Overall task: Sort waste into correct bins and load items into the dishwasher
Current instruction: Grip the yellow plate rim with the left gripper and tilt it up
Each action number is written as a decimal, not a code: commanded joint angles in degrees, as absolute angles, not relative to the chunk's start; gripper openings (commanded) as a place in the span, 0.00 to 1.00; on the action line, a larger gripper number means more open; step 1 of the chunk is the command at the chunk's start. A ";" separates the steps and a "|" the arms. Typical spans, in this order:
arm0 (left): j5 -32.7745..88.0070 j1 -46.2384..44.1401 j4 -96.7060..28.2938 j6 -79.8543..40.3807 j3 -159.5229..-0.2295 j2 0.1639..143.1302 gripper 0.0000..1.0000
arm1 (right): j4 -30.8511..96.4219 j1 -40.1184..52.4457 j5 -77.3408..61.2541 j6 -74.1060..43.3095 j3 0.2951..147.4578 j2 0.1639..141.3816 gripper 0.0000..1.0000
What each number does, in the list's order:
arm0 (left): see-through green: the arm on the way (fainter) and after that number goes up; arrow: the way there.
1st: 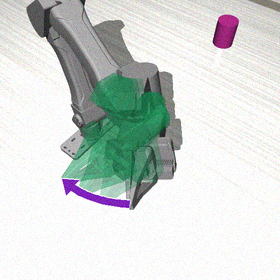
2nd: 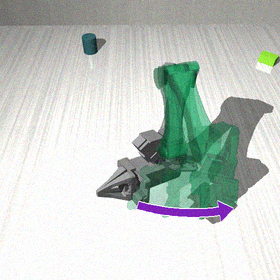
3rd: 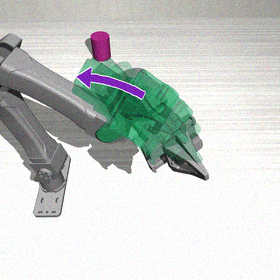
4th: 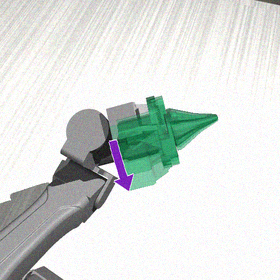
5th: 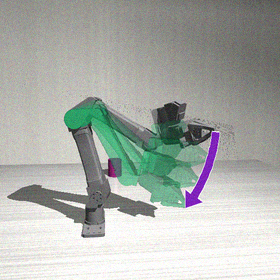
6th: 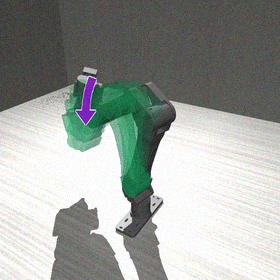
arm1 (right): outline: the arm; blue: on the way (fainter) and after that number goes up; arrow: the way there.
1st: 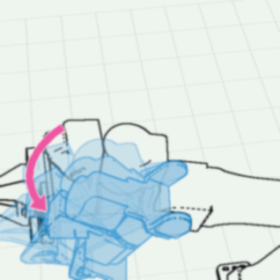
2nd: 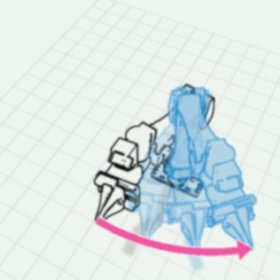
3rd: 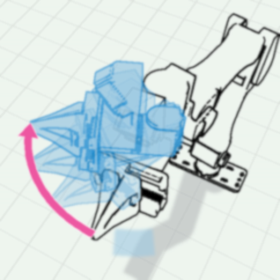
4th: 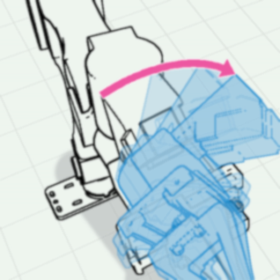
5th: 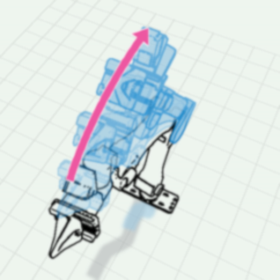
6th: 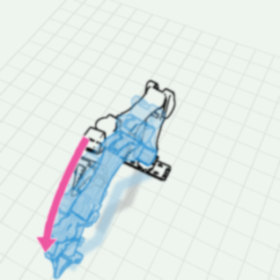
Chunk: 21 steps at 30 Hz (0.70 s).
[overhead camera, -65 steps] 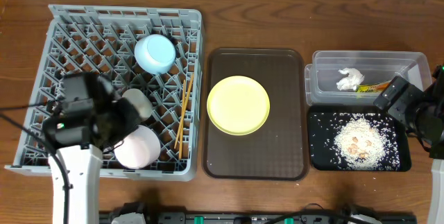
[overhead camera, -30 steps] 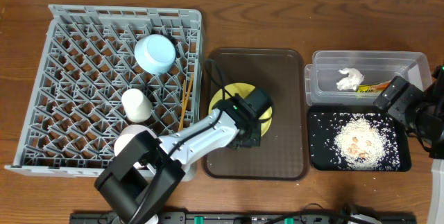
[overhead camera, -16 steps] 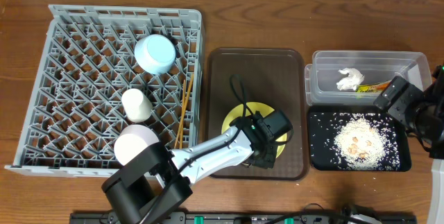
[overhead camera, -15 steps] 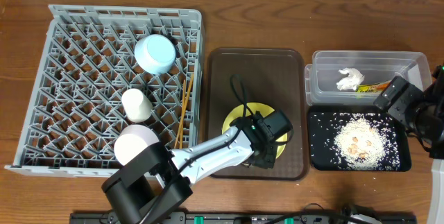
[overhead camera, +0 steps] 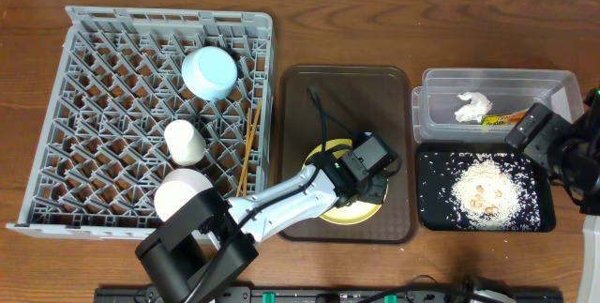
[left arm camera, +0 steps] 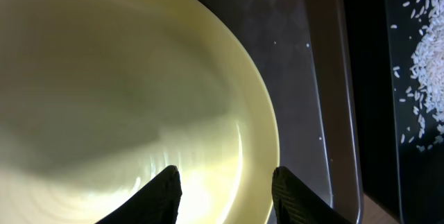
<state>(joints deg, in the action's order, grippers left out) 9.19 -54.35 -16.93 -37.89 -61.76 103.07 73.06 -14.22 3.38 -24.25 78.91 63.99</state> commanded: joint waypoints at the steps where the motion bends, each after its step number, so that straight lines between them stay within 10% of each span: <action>1: 7.84 -54.35 -16.97 -36.84 -62.37 102.98 0.45 | 73.10 -14.24 3.57 -23.51 79.07 63.75 0.99; 21: -2.33 -60.77 -12.05 -33.21 -62.11 102.98 0.45 | 73.10 -14.24 3.57 -23.51 79.07 63.75 0.99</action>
